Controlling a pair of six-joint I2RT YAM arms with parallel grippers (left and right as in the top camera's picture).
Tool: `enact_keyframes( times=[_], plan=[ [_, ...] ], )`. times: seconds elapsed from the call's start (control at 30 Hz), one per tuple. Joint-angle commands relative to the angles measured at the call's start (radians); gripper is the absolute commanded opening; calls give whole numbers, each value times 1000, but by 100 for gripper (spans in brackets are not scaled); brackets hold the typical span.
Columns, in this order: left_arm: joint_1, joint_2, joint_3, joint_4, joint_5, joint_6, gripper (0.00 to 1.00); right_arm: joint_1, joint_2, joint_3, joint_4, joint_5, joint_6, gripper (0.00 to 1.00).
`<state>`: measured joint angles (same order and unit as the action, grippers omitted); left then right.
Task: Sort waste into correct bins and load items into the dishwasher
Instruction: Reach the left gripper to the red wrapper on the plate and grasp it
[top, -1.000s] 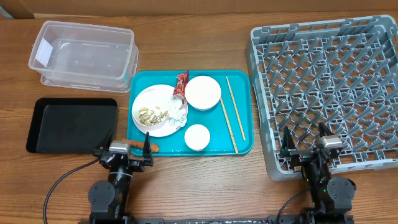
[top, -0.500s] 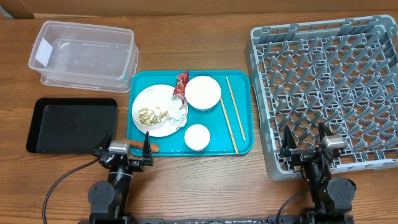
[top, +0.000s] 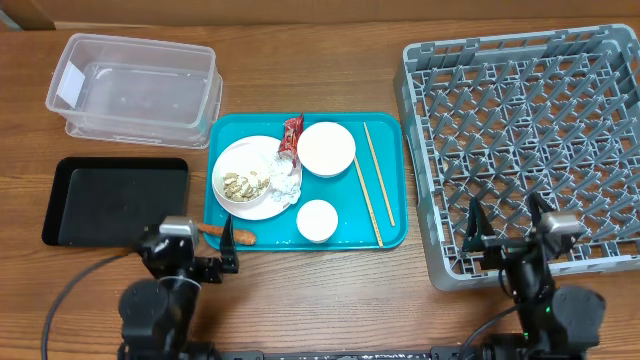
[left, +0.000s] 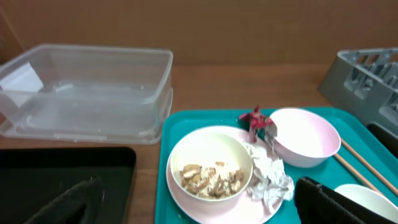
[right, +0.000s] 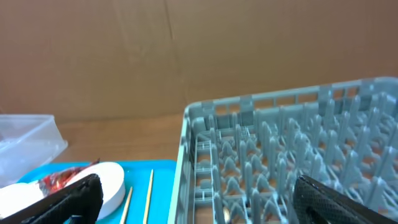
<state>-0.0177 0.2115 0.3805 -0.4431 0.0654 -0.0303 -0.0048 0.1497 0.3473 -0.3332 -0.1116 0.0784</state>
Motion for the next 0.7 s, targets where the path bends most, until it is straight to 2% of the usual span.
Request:
enact_keyframes(
  times=[0.0, 0.17, 0.37, 0.47, 0.57, 0.67],
  plan=[
    [5, 146, 151, -79, -7, -19, 100, 5, 124, 125, -77, 6, 5, 100],
    [5, 384, 385, -283, 16, -18, 100, 5, 333, 285, -243, 6, 5, 100],
    [5, 660, 666, -612, 97, -18, 100, 5, 593, 478, -490, 6, 5, 100],
    [5, 747, 750, -726, 96, -18, 100, 5, 704, 558, -582, 6, 4, 100],
    [5, 811, 780, -760, 97, -18, 100, 5, 794, 614, -639, 6, 5, 100],
    [5, 856, 780, -702, 98, -20, 100, 5, 838, 629, -646, -4, 5, 100]
  ],
)
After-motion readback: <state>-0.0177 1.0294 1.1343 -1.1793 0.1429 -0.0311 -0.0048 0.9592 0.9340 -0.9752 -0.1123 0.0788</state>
